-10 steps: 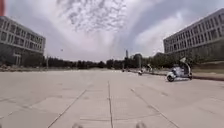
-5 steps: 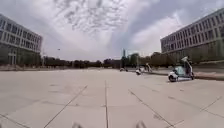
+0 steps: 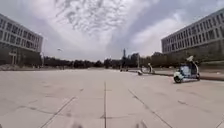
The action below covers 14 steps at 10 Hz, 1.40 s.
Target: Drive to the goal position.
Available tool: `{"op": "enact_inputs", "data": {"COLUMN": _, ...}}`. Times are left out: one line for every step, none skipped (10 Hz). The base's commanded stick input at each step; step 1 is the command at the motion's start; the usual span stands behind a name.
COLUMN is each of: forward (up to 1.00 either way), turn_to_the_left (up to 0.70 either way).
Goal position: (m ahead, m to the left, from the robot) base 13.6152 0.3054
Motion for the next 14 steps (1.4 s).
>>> {"op": "enact_inputs", "data": {"forward": 0.70, "turn_to_the_left": 0.00}}
{"op": "enact_inputs", "data": {"forward": 0.70, "turn_to_the_left": 0.00}}
{"op": "enact_inputs", "data": {"forward": 0.70, "turn_to_the_left": 0.00}}
{"op": "enact_inputs", "data": {"forward": 0.70, "turn_to_the_left": 0.00}}
{"op": "enact_inputs", "data": {"forward": 0.70, "turn_to_the_left": 0.00}}
{"op": "enact_inputs", "data": {"forward": 0.69, "turn_to_the_left": 0.00}}
{"op": "enact_inputs", "data": {"forward": 0.64, "turn_to_the_left": 0.00}}
{"op": "enact_inputs", "data": {"forward": 0.63, "turn_to_the_left": 0.00}}
{"op": "enact_inputs", "data": {"forward": 0.69, "turn_to_the_left": 0.00}}
{"op": "enact_inputs", "data": {"forward": 0.70, "turn_to_the_left": 0.00}}
{"op": "enact_inputs", "data": {"forward": 0.70, "turn_to_the_left": 0.00}}
{"op": "enact_inputs", "data": {"forward": 0.70, "turn_to_the_left": 0.00}}
{"op": "enact_inputs", "data": {"forward": 0.70, "turn_to_the_left": 0.00}}
{"op": "enact_inputs", "data": {"forward": 0.70, "turn_to_the_left": 0.00}}
